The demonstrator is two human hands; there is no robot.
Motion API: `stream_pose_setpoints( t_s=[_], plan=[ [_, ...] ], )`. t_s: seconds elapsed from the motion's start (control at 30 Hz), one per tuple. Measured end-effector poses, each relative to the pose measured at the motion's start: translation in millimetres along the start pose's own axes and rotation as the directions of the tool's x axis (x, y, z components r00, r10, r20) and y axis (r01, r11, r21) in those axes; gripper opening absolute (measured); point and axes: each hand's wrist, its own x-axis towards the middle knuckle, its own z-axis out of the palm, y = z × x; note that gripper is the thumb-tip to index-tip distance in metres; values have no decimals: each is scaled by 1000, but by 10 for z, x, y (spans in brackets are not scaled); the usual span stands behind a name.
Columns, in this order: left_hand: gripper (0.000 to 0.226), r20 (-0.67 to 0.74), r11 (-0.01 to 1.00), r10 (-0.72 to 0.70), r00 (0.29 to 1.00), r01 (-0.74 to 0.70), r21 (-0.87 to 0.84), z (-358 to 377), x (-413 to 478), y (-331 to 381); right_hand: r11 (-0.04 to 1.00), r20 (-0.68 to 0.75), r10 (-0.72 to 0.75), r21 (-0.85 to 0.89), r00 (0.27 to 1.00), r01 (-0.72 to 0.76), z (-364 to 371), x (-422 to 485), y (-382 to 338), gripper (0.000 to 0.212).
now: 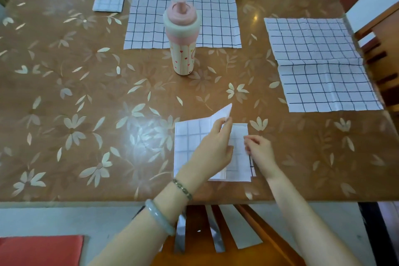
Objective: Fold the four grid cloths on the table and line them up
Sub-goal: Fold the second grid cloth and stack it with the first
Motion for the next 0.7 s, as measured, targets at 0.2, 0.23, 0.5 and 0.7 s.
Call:
stream_pose_setpoints(
  t_s=[0.2,0.23,0.5,0.7],
  plan=[
    [66,73,995,-77,994,73,62,534,261,-54,909,125,190,352,974,-223,-1,-7,-7,32],
    [65,88,996,-85,993,82,39,587,302,-84,908,144,193,348,971,-232,6,-5,-7,38],
    [60,79,980,-82,994,95,-176,607,158,-352,980,3,122,155,992,-121,85,117,-10,53],
    [82,-160,912,-154,975,203,357,332,-59,-1257,994,-111,18,-105,994,-30,105,124,55,7]
  ],
)
